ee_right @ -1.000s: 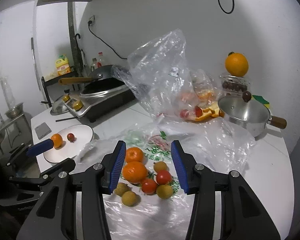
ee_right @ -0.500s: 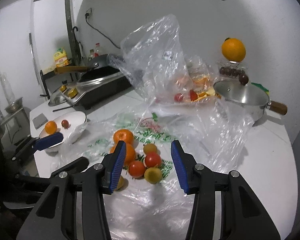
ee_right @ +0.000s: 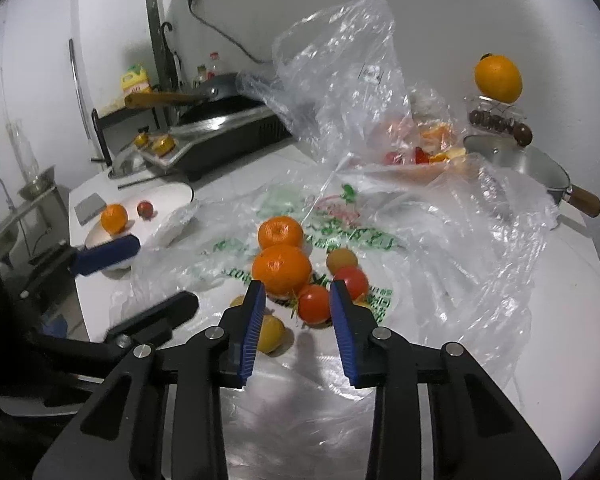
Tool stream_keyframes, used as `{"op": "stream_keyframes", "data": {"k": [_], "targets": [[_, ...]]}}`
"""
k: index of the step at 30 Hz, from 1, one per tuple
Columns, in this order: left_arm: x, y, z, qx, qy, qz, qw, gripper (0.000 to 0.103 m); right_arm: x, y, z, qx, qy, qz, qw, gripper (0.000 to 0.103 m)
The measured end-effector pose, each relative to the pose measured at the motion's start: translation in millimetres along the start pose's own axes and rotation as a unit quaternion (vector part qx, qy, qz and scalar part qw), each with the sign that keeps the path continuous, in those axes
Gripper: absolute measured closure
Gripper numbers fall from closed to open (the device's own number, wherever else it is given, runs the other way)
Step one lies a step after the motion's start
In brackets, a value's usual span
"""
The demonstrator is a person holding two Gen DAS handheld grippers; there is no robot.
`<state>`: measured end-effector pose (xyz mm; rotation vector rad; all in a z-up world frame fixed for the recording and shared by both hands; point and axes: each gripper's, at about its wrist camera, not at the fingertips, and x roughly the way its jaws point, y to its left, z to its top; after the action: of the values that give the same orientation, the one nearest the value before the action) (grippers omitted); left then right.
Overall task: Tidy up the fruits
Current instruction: 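Grasp a yellow round fruit with the right gripper while the left gripper grasps another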
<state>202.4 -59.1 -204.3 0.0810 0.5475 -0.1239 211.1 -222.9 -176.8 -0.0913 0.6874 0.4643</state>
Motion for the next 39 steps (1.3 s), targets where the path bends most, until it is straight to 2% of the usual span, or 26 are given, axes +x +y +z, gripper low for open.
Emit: {"op": "stream_keyframes", "data": {"k": [10,23,24,26,33,39], "targets": [[-2.4,21.0,-6.8,-0.019,0.000,-0.001,0.9998,0.023,19.2,11.4,-8.0,-0.007,0.045,-0.008,0.999,0.067],[1.1,21.6,-8.6,-0.013,0.000,0.007,0.9999,0.023,29.8,25.6,-12.2,-0.036,0.081,0.001,0.996,0.067],[1.2,21.4,-8.6,-0.011,0.000,0.008,0.9999,0.023,31.1,26.2,-12.8,-0.038,0.085,0.002,0.996,0.068],[1.9,20.3,-8.4,-0.009,0.001,0.007,0.9999,0.023,33.4,27.1,-13.7,-0.041,0.092,0.009,0.995,0.075],[6.5,10.7,-5.8,-0.002,0.008,0.006,1.0000,0.023,20.6,17.4,-11.7,-0.029,0.066,0.018,0.997,0.075],[11.8,-9.7,-2.7,0.025,0.010,-0.005,0.9996,0.024,1.3,-0.5,-8.7,-0.014,0.039,0.010,0.999,0.075]]}}
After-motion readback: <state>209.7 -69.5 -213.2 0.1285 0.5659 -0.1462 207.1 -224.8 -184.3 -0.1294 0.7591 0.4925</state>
